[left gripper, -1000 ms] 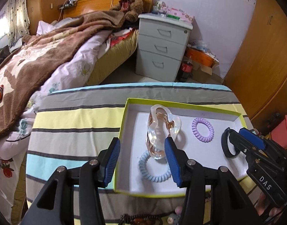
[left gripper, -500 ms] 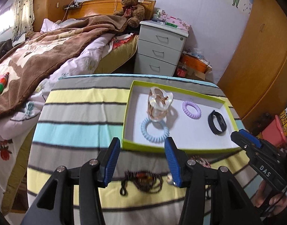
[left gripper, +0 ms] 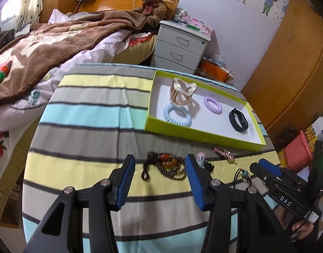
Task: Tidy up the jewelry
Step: 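Grasp the black cord hair tie with teal bead with the right gripper while the left approaches the beaded necklace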
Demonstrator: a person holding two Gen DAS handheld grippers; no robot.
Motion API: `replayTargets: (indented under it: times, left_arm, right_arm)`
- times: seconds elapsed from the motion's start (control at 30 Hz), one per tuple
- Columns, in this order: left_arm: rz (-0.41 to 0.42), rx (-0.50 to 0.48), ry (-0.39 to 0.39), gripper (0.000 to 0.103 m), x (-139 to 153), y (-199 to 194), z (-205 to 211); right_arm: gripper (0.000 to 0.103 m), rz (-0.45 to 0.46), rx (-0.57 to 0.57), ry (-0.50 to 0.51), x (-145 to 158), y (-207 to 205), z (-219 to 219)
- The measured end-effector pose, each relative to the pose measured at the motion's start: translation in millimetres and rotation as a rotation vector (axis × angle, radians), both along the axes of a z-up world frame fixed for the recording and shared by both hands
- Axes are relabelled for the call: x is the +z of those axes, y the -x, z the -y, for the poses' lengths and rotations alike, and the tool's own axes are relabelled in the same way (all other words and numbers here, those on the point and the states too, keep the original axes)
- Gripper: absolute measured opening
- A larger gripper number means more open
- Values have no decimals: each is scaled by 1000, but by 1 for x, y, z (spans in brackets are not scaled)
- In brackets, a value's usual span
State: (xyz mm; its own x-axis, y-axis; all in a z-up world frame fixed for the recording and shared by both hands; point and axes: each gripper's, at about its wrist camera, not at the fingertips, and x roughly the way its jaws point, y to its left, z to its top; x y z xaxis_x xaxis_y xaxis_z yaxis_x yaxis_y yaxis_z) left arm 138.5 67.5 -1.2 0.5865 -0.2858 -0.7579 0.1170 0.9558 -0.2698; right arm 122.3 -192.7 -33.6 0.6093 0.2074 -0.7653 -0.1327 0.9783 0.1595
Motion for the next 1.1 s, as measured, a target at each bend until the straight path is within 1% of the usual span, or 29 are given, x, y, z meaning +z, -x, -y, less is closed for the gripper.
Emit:
replayTargets:
  times: [0.27,0.4,0.63,0.67,0.7,0.73,0.8,0.97,1.1]
  left_arm:
    - [-13,-6,11,54,-8,8,-7]
    - [-14,-5,16,55,-8,9,-9]
    - [-27,3,21,56,-13,8,-14]
    - [-28,5,23,56,-14,8,-15]
    - [-30,10,24,56,-15,8,-17]
    - [-35,14,24,56,-17,7,-19]
    - [-40,18,25,56,-18,6,-21]
    - [-50,22,33,56,-22,3,-24]
    - [-61,9,32,56,-25,-2,-21]
  right_arm:
    - [46,-28,32,30,-11,2,-9]
    - [46,-33,48,92,-15,3,-19]
    - [45,-22,34,148,-17,7,-22]
    - [44,-19,31,156,-17,7,-23]
    - [38,-17,27,161,-17,8,-23]
    - [29,-14,21,165,-16,9,-22]
    - [22,-13,15,167,-16,10,-21]
    - [22,-10,3,158,-16,10,-17]
    - [21,6,-36,131,-12,13,-7]
